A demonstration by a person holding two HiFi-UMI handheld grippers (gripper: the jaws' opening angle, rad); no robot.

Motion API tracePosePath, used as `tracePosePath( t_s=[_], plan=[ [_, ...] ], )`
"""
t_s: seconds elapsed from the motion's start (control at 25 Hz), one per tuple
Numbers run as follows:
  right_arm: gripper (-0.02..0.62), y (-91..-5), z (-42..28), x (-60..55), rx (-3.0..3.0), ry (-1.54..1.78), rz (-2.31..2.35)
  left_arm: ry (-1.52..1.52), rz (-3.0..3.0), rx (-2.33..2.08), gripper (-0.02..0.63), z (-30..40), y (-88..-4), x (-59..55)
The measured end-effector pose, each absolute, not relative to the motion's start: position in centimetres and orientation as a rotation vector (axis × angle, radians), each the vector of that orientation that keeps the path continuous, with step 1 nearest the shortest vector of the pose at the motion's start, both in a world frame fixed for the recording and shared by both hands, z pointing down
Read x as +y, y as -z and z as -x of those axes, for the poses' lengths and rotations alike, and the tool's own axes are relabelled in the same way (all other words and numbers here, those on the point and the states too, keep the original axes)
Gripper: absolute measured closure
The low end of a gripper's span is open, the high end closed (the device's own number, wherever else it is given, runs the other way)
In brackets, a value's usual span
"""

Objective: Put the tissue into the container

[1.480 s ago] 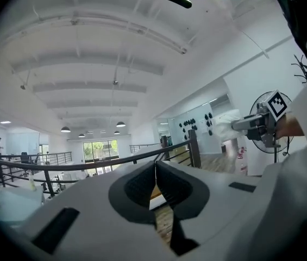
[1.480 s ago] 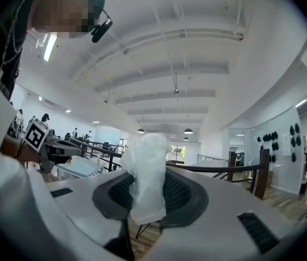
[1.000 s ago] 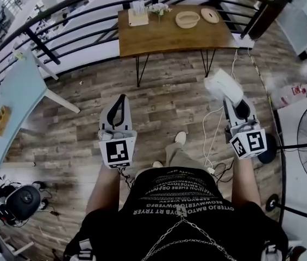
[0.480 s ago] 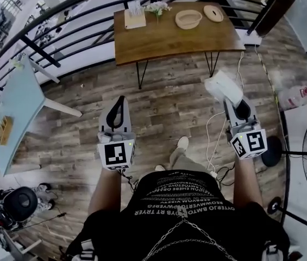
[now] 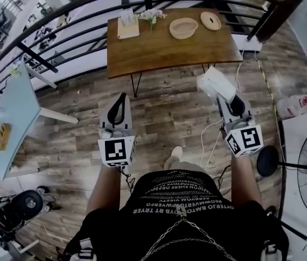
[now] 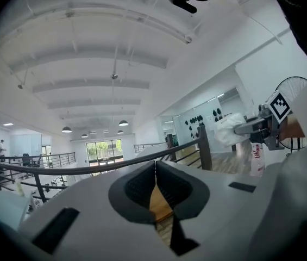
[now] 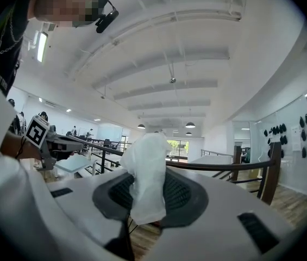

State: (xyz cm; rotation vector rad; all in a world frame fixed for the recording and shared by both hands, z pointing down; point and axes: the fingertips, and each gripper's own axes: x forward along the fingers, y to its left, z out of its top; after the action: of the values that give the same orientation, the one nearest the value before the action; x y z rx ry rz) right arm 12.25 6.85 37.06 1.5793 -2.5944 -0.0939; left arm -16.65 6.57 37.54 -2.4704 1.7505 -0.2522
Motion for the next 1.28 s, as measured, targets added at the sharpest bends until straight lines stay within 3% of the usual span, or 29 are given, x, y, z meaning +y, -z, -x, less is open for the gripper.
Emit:
tracePosePath(
  t_s=[0.72,1.28],
  plan=[
    [0.485,-37.7,-21.3,0.7,-2.628,0.059,-1.600,0.307,2.399,1.701,0.577,8.2,-34.7,0.4],
    [0.485,-38.1,-21.1,-5.4,-2.613,0.056,-1.566,0.304,2.491,1.679,0.577,7.3,-36.5,-6.9]
  ],
)
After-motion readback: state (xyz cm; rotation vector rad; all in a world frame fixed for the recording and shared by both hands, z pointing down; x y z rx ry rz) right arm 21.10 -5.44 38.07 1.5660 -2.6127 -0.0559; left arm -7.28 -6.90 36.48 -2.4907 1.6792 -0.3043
